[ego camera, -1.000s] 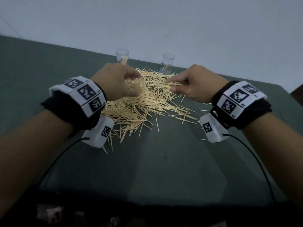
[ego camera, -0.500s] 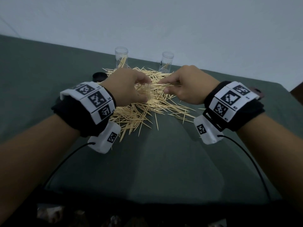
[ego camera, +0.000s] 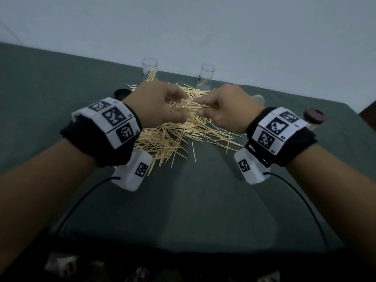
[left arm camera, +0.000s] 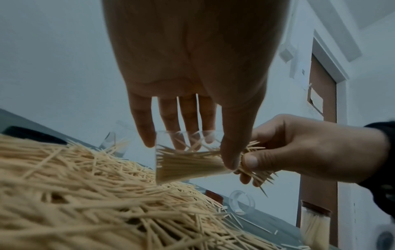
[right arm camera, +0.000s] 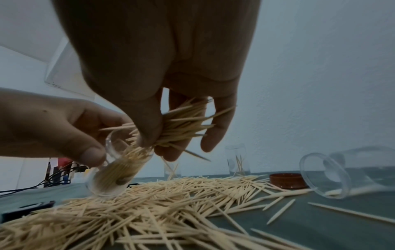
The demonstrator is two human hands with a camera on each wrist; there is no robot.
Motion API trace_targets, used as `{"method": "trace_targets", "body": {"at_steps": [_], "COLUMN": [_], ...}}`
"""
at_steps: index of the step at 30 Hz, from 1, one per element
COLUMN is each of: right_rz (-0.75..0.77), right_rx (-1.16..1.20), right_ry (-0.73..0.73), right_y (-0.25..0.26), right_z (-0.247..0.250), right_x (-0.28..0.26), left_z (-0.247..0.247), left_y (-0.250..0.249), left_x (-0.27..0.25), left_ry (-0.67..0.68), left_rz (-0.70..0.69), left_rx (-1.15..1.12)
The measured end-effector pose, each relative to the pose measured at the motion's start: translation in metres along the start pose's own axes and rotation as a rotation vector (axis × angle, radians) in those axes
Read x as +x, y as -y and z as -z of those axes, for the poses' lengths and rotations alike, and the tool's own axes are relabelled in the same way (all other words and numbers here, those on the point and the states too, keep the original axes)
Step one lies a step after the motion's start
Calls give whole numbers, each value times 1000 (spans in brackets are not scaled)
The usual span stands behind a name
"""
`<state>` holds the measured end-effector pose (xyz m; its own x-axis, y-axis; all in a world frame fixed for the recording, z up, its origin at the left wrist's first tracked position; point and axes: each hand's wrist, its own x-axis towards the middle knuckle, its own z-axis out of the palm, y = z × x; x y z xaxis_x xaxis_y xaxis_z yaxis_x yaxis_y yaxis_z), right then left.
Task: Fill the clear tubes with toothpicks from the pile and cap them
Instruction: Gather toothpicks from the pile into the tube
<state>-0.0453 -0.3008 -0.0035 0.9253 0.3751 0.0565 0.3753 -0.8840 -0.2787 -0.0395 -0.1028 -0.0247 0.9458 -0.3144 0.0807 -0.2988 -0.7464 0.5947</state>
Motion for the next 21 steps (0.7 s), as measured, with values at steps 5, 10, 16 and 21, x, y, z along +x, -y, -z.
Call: {"method": "trace_targets", "body": {"at_steps": [5,10,16,21], "right_rz": [90,109,117,177], "right_rx": [32,42,29,-34], "right_ry": [-31,-80,-171,-153], "right_y": [-3,-6,-11,-14], "right_z": [-15,-19,-23,-28], "right_x": [9,8,12,15], "left_z": [-1,-3,-3,-5], "left_y": [2,2,2,2], "left_x": [0,1,1,1], "left_ry": [4,0,3,1], "left_rz": [-1,1,0,-19], "left_rx": [-56,-69,-76,-82]}}
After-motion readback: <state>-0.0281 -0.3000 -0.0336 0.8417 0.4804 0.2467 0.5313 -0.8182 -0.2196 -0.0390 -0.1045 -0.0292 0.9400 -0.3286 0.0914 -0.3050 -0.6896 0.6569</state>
